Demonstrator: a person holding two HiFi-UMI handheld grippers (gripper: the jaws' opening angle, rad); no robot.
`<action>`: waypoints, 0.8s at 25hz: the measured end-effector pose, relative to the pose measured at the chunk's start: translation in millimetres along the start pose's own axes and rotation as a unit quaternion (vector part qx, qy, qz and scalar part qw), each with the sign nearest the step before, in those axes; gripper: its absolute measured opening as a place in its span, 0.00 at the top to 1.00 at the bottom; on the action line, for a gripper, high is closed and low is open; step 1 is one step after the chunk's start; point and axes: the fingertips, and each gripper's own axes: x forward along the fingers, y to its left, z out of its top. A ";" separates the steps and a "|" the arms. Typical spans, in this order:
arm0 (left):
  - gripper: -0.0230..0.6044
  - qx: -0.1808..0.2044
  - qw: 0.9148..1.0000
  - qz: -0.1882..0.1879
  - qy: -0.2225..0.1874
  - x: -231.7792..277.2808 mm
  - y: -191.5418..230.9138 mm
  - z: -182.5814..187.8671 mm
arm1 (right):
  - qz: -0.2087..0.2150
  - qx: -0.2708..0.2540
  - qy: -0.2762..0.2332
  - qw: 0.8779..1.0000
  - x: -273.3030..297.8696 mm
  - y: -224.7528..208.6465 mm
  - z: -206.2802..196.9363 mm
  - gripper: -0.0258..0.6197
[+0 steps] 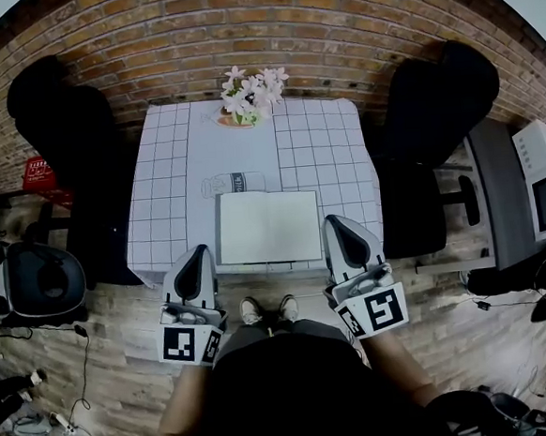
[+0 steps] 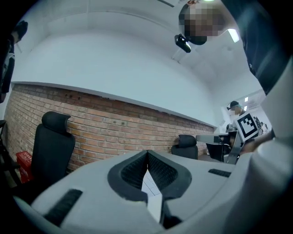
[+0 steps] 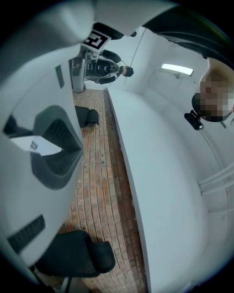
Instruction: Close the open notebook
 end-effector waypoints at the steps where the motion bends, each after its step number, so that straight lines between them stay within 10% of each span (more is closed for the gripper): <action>1: 0.93 -0.009 1.000 0.002 0.010 2.1 3.7 -8.2 | 0.000 0.000 0.004 1.000 0.1 -0.3 -2.4 0.95; 20: 0.77 -0.071 0.974 0.027 0.213 36.6 46.7 -184.9 | 0.000 0.019 0.089 0.996 -2.0 -16.0 -69.5 0.95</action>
